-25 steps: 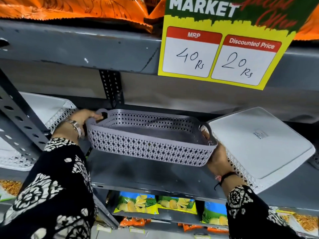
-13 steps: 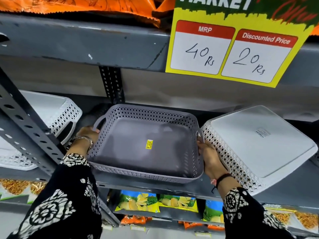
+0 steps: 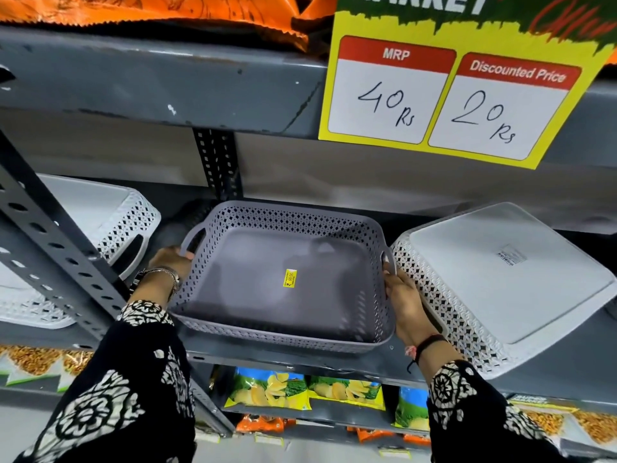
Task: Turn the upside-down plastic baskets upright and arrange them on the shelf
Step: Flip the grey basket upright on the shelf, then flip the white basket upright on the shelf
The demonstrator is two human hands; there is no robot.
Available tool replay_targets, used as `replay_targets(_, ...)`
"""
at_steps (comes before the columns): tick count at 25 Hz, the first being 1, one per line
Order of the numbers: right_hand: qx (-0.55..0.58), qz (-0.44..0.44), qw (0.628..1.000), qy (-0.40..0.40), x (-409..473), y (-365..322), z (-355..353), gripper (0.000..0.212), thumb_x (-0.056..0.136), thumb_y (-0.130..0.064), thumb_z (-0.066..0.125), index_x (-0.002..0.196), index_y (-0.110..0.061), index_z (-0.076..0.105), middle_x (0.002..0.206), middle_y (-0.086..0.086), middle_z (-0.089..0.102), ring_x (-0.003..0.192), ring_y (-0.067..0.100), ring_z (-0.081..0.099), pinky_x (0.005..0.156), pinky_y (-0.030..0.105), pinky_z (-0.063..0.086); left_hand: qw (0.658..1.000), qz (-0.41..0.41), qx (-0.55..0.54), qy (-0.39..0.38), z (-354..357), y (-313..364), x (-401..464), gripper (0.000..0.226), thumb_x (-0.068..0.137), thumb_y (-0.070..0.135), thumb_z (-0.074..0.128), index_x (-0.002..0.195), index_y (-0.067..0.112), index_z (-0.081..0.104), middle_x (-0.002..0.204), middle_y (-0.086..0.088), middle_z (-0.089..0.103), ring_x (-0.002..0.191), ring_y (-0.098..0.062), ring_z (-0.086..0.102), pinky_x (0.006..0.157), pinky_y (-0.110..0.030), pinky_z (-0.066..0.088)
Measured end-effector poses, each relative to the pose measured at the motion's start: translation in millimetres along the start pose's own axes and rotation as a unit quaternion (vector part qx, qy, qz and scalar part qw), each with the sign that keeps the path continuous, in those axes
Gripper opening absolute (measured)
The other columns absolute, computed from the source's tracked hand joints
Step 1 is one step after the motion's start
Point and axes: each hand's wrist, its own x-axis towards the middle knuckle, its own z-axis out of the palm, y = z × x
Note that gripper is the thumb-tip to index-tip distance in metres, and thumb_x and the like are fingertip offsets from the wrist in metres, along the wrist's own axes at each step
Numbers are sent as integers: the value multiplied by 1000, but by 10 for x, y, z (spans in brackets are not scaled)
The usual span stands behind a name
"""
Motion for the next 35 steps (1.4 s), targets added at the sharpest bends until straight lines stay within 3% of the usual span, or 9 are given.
replay_targets(6,-41,-3,999,1,-73,-58,37,24,93,-4,38,108,-5,57,76,5,72,65,16,67,60,22,57,1000,-11,27,11,-13,50,-132,38,94,13,43,128,-1,51,133,-27,52,120,-41,51,102,-42,41)
replay_targets(10,-121,-54,991,-5,-153,-374,26,49,91,-11,48,138,-8,33,139,11,46,124,25,49,106,37,38,991,39,63,112,75,405,-427,60,85,7,51,139,-2,27,141,-29,38,130,-44,38,108,-51,36)
replay_targets(14,-114,-121,986,-19,-156,-958,-452,50,90,-12,50,138,-11,34,135,4,47,120,10,44,85,8,41,976,193,6,104,738,1297,-1047,63,87,8,49,144,-1,23,144,-28,35,133,-38,33,111,-40,27)
replay_targets(17,-175,-151,972,43,28,-1276,-1166,46,91,-14,50,135,-11,39,139,7,47,126,16,45,98,20,37,964,259,-58,18,1506,1844,-1647,59,92,14,45,145,0,22,149,-21,33,136,-31,34,110,-32,24)
replay_targets(21,-353,-150,911,150,278,-1470,-2239,45,93,-22,45,136,-11,41,144,11,43,131,26,41,105,29,31,971,189,-127,-76,2156,2206,-2026,60,94,19,44,147,4,20,152,-17,31,138,-30,36,113,-35,31)
replay_targets(24,-449,-166,868,136,417,-1508,-2783,39,95,-19,41,131,-6,46,136,19,50,124,34,48,94,28,36,978,119,-164,-50,2505,2221,-2038,57,91,10,46,142,-6,26,147,-27,35,135,-36,36,113,-39,31)
replay_targets(26,-508,-145,843,104,519,-1535,-2972,42,96,-24,37,133,-5,42,140,21,45,127,36,44,102,35,34,980,48,-192,-22,2645,2206,-2094,52,89,8,47,137,-9,33,141,-30,41,130,-39,41,109,-43,35)
replay_targets(30,-500,-91,859,64,773,-1564,-3040,50,95,-39,31,130,-6,44,134,25,49,119,40,50,97,38,38,955,-112,-256,-103,2688,2078,-2016,56,94,31,44,136,-6,39,144,-21,42,130,-36,45,109,-40,36)
replay_targets(35,-488,-21,871,52,969,-1520,-3094,62,95,-44,19,132,0,41,139,24,45,127,36,43,85,30,31,942,-129,-269,-153,2627,2049,-1970,65,95,48,26,139,1,38,148,-19,38,134,-39,38,113,-47,26)
